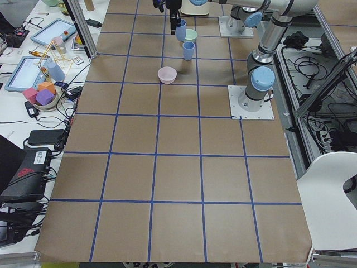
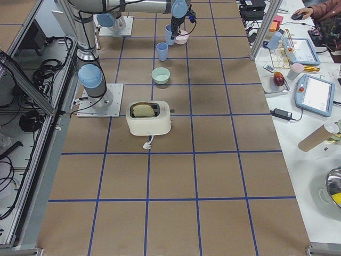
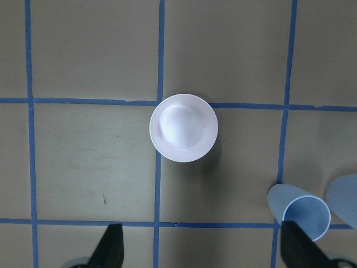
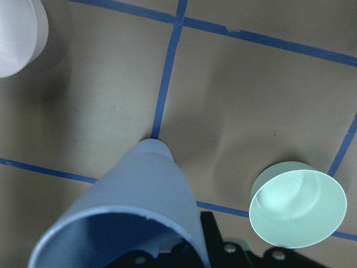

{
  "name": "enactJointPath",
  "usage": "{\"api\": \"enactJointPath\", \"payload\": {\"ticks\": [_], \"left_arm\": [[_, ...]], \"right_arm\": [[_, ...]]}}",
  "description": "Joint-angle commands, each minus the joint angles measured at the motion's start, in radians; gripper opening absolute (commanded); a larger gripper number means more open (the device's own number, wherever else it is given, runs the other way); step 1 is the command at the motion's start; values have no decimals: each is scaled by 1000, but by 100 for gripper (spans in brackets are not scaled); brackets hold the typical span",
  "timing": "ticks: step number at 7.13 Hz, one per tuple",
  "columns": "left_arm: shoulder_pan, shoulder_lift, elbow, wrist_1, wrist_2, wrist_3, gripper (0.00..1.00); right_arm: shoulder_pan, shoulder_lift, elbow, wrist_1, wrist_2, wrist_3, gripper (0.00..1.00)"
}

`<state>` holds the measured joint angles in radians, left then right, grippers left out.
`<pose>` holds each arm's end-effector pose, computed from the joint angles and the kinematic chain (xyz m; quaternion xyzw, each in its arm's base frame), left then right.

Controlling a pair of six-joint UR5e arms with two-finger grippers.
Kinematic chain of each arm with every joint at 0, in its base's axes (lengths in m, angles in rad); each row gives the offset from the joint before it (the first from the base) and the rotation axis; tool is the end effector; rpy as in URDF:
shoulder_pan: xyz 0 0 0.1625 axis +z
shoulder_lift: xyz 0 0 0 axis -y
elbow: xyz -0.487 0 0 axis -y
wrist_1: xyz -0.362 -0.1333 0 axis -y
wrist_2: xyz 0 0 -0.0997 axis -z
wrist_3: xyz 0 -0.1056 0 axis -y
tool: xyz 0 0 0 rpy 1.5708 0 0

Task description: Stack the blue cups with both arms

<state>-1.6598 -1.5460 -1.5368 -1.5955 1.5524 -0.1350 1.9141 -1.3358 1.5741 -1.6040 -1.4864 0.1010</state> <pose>-0.1749 -0.4387 0.5685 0.0228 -0.9996 0.0159 0.0110 0.3161 -0.4619 0.4273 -0.1158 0.9871 0.1090 0.0184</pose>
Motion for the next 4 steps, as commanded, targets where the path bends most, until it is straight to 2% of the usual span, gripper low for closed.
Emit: {"api": "enactJointPath", "payload": {"ticks": [1, 4], "left_arm": [[0, 3, -5, 0, 0, 0, 100], [0, 9, -9, -1, 0, 0, 100]], "right_arm": [[6, 0, 26, -16, 0, 0, 0], [8, -2, 66, -27, 5, 0, 0]]}}
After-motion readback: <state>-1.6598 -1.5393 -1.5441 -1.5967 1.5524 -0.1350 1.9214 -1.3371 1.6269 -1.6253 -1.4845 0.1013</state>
